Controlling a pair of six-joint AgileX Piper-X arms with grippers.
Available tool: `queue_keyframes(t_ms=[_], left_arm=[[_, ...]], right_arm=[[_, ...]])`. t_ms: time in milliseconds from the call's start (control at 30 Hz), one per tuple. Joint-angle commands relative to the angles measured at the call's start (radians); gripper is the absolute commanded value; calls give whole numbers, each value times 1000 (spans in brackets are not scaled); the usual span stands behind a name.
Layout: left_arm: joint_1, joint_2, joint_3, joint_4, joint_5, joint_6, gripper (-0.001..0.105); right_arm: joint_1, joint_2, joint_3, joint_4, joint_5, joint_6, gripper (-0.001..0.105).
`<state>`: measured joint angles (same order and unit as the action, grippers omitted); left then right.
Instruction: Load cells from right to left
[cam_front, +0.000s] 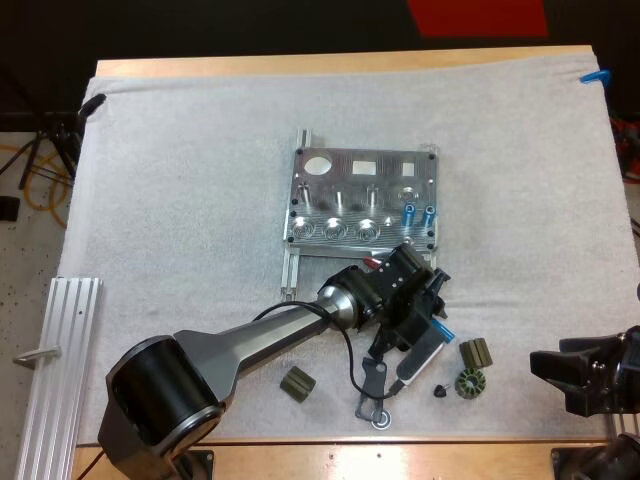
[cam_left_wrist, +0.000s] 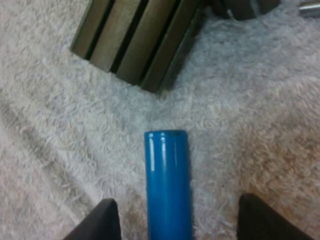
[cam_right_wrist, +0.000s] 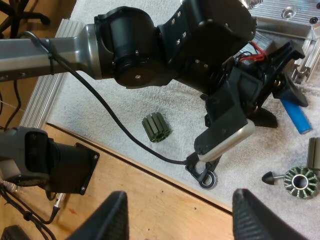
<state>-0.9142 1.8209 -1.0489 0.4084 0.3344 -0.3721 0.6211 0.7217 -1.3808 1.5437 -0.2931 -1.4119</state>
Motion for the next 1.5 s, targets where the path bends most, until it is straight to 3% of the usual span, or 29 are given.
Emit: queue_keyframes(t_ms=[0,300,367,600,800,967,1133,1400,1467], left_arm=[[-2,13,-1,-13,7,-47,51],[-2,13,-1,-28,3,-74,49],[-2,15,-1,-20,-2,-74,43],[-2,15,-1,46,-10,-76,1],[-2,11,-1,43,-33,-80,0],[-8,-24,-1,43,-67,-176,0],[-8,-92,-1,57,-167,-352,0],[-8,-225,-1,178,-183,-377,0],[-8,-259,-1,208,-183,-415,0]], right_arm=[[0,-2,-2,33,5,2,47],[0,-2,-2,33,5,2,47],[0,-2,-2,33,5,2,47],[0,-2,-2,33,1,2,47],[0,-2,-2,32,1,2,47],[0,-2,-2,32,5,-3,47],[0,-2,-2,32,43,-6,47],[0,-2,-2,32,57,-28,47],[0,-2,-2,32,70,-27,47]])
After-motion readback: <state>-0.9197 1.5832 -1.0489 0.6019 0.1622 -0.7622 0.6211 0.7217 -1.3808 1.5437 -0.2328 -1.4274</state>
